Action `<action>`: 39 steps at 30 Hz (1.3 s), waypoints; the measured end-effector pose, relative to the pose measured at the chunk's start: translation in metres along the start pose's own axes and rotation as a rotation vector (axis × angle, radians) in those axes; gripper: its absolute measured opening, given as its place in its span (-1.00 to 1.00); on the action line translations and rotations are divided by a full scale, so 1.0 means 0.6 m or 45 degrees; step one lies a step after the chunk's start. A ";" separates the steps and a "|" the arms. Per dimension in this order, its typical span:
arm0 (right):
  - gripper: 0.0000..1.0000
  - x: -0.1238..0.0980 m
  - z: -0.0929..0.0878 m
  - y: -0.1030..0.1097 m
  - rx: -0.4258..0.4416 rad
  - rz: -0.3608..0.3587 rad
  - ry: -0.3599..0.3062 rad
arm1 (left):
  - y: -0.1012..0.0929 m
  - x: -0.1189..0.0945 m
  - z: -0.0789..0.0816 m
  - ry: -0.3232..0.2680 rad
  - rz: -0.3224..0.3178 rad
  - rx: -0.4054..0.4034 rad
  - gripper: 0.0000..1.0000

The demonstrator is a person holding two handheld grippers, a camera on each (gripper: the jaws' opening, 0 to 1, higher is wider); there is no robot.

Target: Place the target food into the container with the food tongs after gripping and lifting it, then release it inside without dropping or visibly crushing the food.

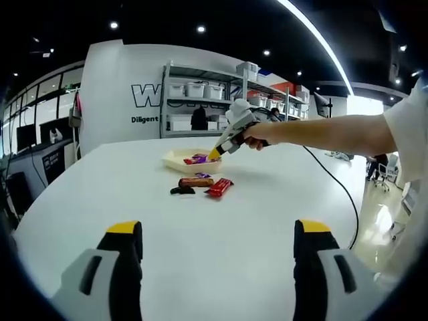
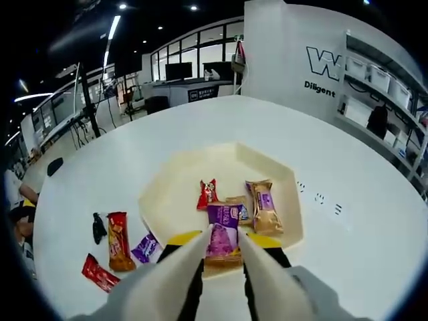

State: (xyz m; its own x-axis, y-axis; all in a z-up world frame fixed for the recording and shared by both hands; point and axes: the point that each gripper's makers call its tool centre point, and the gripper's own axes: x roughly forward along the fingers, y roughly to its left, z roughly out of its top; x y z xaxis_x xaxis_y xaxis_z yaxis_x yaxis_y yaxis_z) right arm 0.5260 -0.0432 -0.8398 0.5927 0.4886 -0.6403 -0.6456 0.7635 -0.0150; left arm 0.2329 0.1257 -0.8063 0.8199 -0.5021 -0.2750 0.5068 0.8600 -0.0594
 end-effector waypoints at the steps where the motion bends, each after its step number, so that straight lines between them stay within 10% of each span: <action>1: -0.68 0.000 0.000 0.000 0.002 -0.001 -0.003 | 0.000 0.000 0.000 0.000 0.000 0.000 0.85; 22: -0.65 -0.044 0.008 0.003 0.033 0.007 -0.095 | -0.013 -0.001 0.000 -0.005 -0.016 -0.007 0.84; 39: -0.65 -0.097 0.002 0.094 -0.039 0.117 -0.139 | -0.036 -0.006 0.013 -0.038 -0.052 0.004 0.84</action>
State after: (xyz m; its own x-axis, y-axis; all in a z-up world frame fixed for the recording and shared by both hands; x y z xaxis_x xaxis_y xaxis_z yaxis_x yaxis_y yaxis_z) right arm 0.4558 -0.0283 -0.8026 0.5783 0.6000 -0.5528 -0.7129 0.7011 0.0151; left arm 0.2210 0.1080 -0.7965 0.8058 -0.5396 -0.2437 0.5412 0.8383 -0.0667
